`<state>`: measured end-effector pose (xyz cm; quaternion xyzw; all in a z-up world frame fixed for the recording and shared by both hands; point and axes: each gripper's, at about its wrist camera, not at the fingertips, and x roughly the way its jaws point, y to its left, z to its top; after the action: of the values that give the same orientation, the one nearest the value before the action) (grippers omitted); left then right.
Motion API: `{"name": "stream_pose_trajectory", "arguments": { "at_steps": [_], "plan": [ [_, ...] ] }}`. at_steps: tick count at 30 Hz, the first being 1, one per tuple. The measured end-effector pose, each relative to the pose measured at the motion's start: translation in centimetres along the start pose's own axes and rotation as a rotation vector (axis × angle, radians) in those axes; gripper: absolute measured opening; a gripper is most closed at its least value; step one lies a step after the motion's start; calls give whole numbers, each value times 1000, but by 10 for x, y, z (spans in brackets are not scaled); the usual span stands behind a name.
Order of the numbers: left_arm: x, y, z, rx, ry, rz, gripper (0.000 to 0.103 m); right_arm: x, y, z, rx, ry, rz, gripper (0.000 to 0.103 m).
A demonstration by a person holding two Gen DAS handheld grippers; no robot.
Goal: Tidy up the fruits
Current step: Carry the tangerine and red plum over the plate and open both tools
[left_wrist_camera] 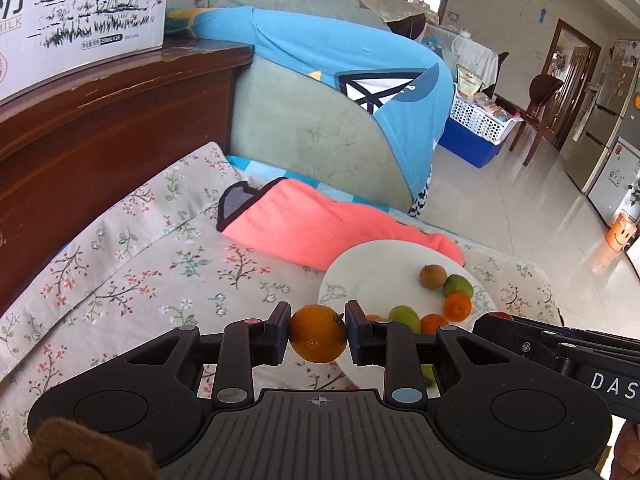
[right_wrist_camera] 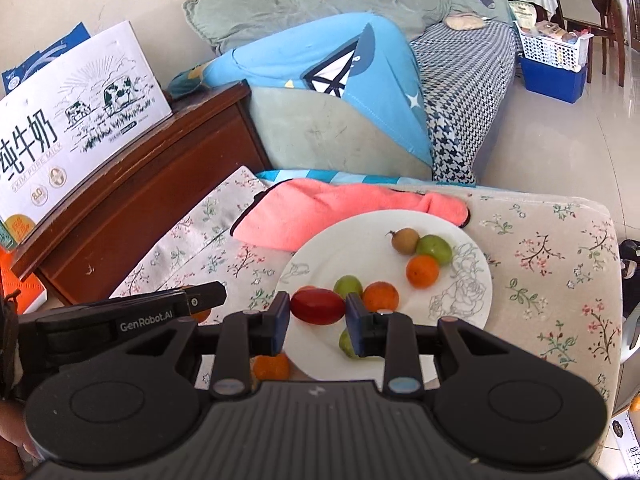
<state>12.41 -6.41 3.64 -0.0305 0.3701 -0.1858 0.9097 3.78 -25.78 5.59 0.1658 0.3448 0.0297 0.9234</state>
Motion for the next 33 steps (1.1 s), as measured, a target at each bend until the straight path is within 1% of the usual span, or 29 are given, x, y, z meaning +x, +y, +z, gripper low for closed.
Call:
{"name": "stream_pose_trajectory", "arguments": {
  "at_steps": [4, 7, 15, 20, 24, 29, 30, 31, 32, 33],
  "plan": [
    [9, -9, 10, 12, -2, -26, 27, 3, -13, 11, 45, -5, -1, 30],
    [20, -13, 17, 25, 9, -51, 27, 8, -26, 14, 118, 10, 1, 30],
    [51, -27, 23, 82, 56, -75, 27, 24, -58, 11, 306, 56, -12, 30],
    [63, -35, 23, 114, 82, -101, 27, 32, -71, 7, 390, 67, -31, 30],
    [69, -39, 22, 127, 87, -101, 27, 35, -74, 6, 416, 66, -43, 33],
    [65, -41, 23, 139, 69, -95, 29, 34, -73, 7, 416, 59, -41, 33],
    [63, -42, 24, 139, 67, -91, 31, 33, -73, 7, 415, 56, -41, 34],
    [62, -43, 24, 140, 65, -81, 39, 33, -73, 7, 414, 55, -41, 34],
    [60, -43, 24, 143, 61, -69, 50, 32, -73, 7, 413, 55, -40, 34],
    [58, -44, 24, 147, 53, -55, 56, 32, -72, 7, 413, 56, -38, 35]
  ]
}}
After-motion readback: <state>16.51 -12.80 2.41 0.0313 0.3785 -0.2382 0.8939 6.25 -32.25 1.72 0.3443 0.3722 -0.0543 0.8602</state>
